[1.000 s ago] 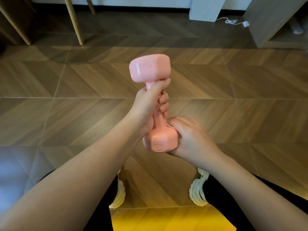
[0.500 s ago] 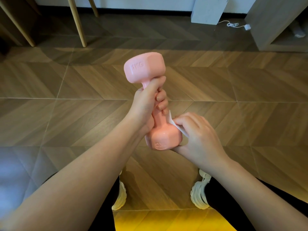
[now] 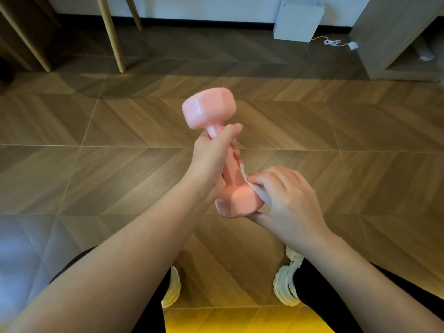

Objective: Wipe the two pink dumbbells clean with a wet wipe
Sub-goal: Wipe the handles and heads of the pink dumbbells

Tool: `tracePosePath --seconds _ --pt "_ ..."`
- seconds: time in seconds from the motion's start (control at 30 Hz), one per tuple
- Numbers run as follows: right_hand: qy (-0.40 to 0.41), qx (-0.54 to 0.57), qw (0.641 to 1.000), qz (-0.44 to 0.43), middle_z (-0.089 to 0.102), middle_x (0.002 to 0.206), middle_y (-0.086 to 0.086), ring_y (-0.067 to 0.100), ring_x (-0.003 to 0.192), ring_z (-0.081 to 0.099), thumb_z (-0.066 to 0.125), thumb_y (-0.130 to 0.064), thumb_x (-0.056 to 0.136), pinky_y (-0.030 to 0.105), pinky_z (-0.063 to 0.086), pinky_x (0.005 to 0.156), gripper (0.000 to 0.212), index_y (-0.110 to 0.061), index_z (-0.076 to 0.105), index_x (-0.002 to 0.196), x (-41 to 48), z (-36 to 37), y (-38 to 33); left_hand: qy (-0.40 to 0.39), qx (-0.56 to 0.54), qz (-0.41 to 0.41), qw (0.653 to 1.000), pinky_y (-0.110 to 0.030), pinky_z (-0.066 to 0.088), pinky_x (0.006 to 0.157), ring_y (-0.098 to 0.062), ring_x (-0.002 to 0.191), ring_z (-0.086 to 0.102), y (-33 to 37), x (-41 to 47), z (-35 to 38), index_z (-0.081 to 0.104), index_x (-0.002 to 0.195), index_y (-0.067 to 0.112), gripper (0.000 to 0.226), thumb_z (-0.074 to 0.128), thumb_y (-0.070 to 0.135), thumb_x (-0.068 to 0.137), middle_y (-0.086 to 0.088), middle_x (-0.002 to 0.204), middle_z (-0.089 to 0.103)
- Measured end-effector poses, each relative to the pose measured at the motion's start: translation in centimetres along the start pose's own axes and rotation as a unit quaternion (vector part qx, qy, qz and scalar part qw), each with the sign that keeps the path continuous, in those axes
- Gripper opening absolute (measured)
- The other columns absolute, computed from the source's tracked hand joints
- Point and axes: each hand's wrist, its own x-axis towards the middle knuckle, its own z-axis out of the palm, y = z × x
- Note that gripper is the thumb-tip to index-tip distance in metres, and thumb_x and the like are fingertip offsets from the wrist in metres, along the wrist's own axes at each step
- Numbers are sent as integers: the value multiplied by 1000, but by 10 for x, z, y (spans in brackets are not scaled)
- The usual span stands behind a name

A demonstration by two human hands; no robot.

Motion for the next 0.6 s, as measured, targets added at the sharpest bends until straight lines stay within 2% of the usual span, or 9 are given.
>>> tracePosePath --seconds 0.13,0.2,0.27,0.33,0.4,0.47,0.53,0.6 --pt "-101 33 994 14 68 103 -1 19 104 59 87 -34 59 31 36 96 53 -14 66 103 4 6 -5 16 -19 -14 1000 -23 33 43 -11 40 36 0 -4 -3 48 68 20 28 66 24 89 6 51 41" --pt "-100 23 994 24 67 99 -2 20 101 61 88 -33 58 34 35 101 50 -15 66 100 5 7 -7 17 -15 -15 1000 -22 33 42 -11 39 34 1 -4 -3 47 67 20 30 65 24 90 6 49 40" --pt "-54 22 998 24 64 90 -2 18 92 59 89 -35 59 31 36 98 47 -13 65 92 5 6 -7 18 -24 -15 999 -21 33 42 -12 39 33 5 -2 -4 45 68 19 29 64 24 90 6 49 39" --pt "-24 44 998 24 61 88 0 18 88 54 89 -36 58 27 35 89 49 -11 62 90 4 5 -8 13 -32 -19 999 -22 34 42 -12 40 32 7 0 -5 43 69 20 29 63 24 89 7 50 38" --pt "-61 75 995 38 59 91 0 18 87 52 88 -34 60 24 33 77 48 -11 61 93 4 7 -8 6 -26 -22 999 -22 33 42 -12 40 32 5 0 -5 43 68 20 29 62 23 89 7 50 37" --pt "-141 112 982 64 58 96 -2 17 90 53 88 -30 63 26 33 71 49 -14 60 99 5 11 -8 0 -11 -25 1000 -23 31 43 -12 40 32 0 0 -4 45 65 21 30 63 22 88 6 49 38" --pt "-183 131 972 70 60 103 -1 19 97 55 87 -25 64 30 40 74 50 -14 60 106 6 12 -5 -9 -6 -32 999 -24 30 44 -12 40 31 -2 -1 -2 47 61 21 31 64 22 87 6 49 38" --pt "-159 121 979 48 63 106 0 19 100 54 83 -23 64 30 40 79 49 -14 61 107 4 8 -2 -26 -21 -38 999 -23 31 41 -11 40 31 0 -1 -1 47 63 21 30 63 21 89 6 50 37"
